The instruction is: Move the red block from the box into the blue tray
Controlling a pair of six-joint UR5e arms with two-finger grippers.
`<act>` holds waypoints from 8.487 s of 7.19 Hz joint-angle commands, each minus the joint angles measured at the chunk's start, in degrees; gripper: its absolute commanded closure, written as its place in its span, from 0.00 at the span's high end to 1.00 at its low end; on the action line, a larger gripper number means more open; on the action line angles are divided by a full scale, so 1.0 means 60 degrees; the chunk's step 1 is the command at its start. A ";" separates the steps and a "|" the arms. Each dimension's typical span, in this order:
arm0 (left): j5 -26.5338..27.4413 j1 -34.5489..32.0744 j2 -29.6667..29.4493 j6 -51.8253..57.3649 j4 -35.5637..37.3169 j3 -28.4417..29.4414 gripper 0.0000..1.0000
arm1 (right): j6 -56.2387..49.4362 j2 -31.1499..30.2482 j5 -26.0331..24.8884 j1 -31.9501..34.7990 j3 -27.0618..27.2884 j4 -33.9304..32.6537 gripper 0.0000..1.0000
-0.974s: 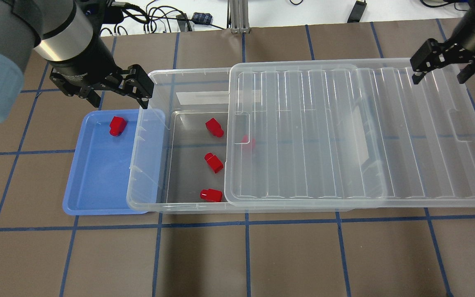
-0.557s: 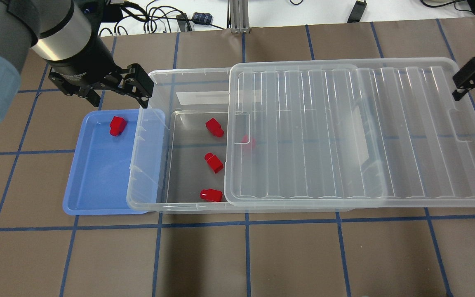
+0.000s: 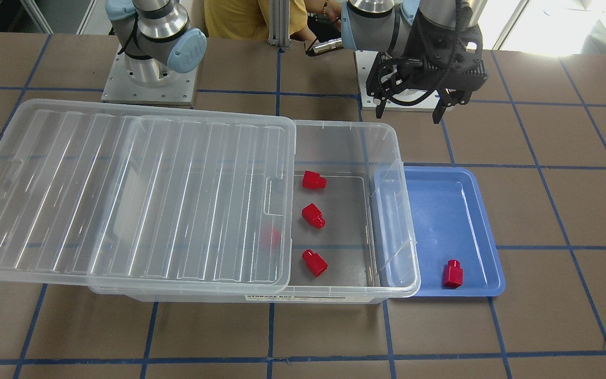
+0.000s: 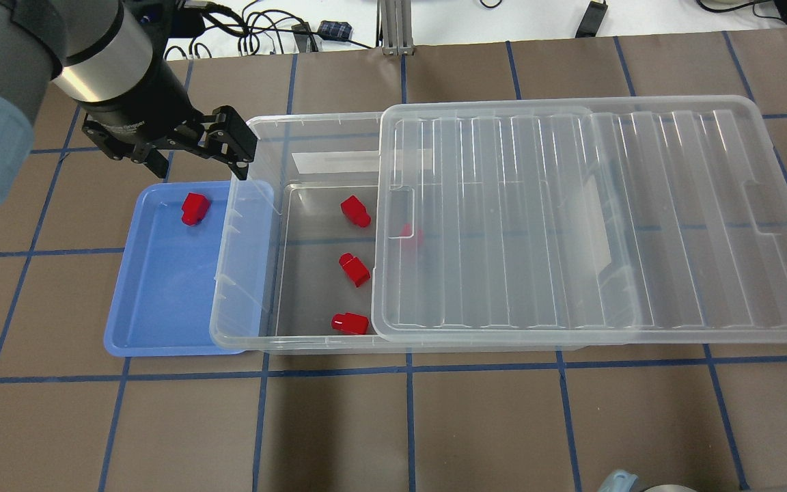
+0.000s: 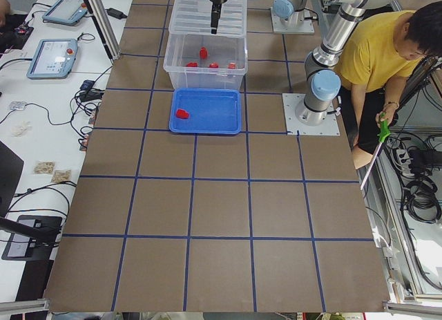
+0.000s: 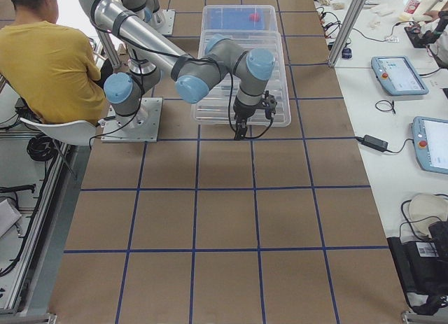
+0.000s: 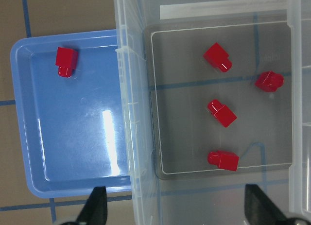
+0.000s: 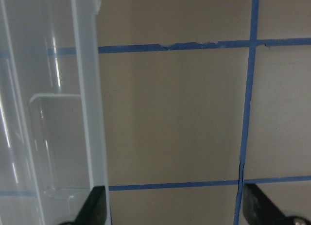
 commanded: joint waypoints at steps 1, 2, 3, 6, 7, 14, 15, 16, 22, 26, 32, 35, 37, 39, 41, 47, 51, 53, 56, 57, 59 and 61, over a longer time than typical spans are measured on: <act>0.0021 -0.0005 0.0156 0.0024 -0.0087 0.0027 1.00 | -0.0024 0.0156 -0.0005 -0.0154 0.0017 -0.0024 1.00; -0.0008 -0.0005 0.0156 0.0024 -0.0087 0.0012 1.00 | -0.0024 0.0229 0.0010 -0.0155 0.0118 -0.0024 1.00; -0.0067 -0.0005 0.0083 0.0024 -0.0087 0.0012 1.00 | -0.0024 0.0346 0.0010 -0.0155 0.0337 -0.0213 1.00; -0.0009 0.0025 -0.0050 0.0039 0.0001 0.0012 1.00 | 0.0034 0.0260 0.0053 -0.0097 0.0412 -0.0347 1.00; -0.0038 0.0112 -0.0078 0.0039 -0.0013 0.0026 1.00 | 0.0049 0.0317 0.0083 -0.0053 0.0412 -0.0346 1.00; -0.0053 0.0083 -0.0181 0.0039 0.0031 0.0012 1.00 | 0.0547 0.0142 0.0391 0.0474 0.0617 -0.0317 1.00; -0.0053 0.0156 -0.0181 0.0068 0.0045 0.0012 1.00 | 0.0576 0.0127 0.0652 0.0606 0.0617 -0.0317 1.00; -0.0038 0.0157 -0.0167 0.0068 0.0045 0.0012 1.00 | 0.0852 0.0127 0.0683 0.0883 0.0617 -0.0317 1.00; 0.0065 0.0419 -0.0196 0.0068 0.0148 -0.0003 1.00 | 0.2183 0.0054 0.0713 0.1953 0.0632 -0.0303 1.00; 0.0123 0.0493 -0.0269 0.0039 0.0060 -0.0032 1.00 | 0.2202 -0.0223 0.1123 0.1984 0.1230 -0.0346 1.00; 0.0109 0.0523 -0.0298 0.0054 0.0060 -0.0032 1.00 | 0.2740 -0.0443 0.1343 0.2524 0.1320 -0.0521 1.00; 0.0079 0.0523 -0.0328 0.0054 0.0075 -0.0032 1.00 | 0.2847 -0.0430 0.1314 0.2555 0.1233 -0.0581 1.00; 0.0079 0.0508 -0.0313 0.0039 0.0089 -0.0074 1.00 | 0.2832 -0.0444 0.1314 0.2555 0.1189 -0.0639 1.00; 0.0065 0.0523 -0.0313 -0.0019 0.0089 -0.0105 1.00 | 0.2818 -0.0473 0.1211 0.2555 0.0215 -0.0480 1.00; 0.0093 0.0567 -0.0211 -0.0049 0.0119 0.0173 1.00 | 0.2876 -0.0459 0.1298 0.3034 -0.1484 0.1037 1.00; 0.0065 0.0596 -0.0357 -0.0049 0.0133 0.0085 1.00 | 0.4927 -0.1263 0.1299 0.5778 -0.0793 0.1120 1.00; 0.0079 0.0596 -0.0371 -0.0034 0.0133 0.0100 1.00 | 0.5029 -0.1352 0.1299 0.5836 -0.0833 0.0783 1.00; 0.0065 0.0596 -0.0372 -0.0034 0.0119 0.0158 1.00 | 0.5015 -0.1484 0.1125 0.5880 -0.0818 -0.0051 1.00; 0.0094 0.0611 -0.0372 -0.0034 0.0133 0.0158 1.00 | 0.5015 -0.1323 0.1283 0.5880 -0.0833 -0.0039 1.00; 0.0094 0.0611 -0.0386 -0.0034 0.0133 0.0115 1.00 | 0.5015 -0.1294 0.1299 0.5880 -0.0833 -0.0053 1.00; 0.0108 0.0596 -0.0372 -0.0034 0.0119 0.0100 1.00 | 0.5015 -0.1308 0.1299 0.5880 -0.0789 -0.0068 1.00; 0.0050 0.0567 -0.0328 -0.0034 0.0133 0.0114 1.00 | 0.5015 -0.1294 0.1314 0.5880 -0.0745 -0.0097 1.00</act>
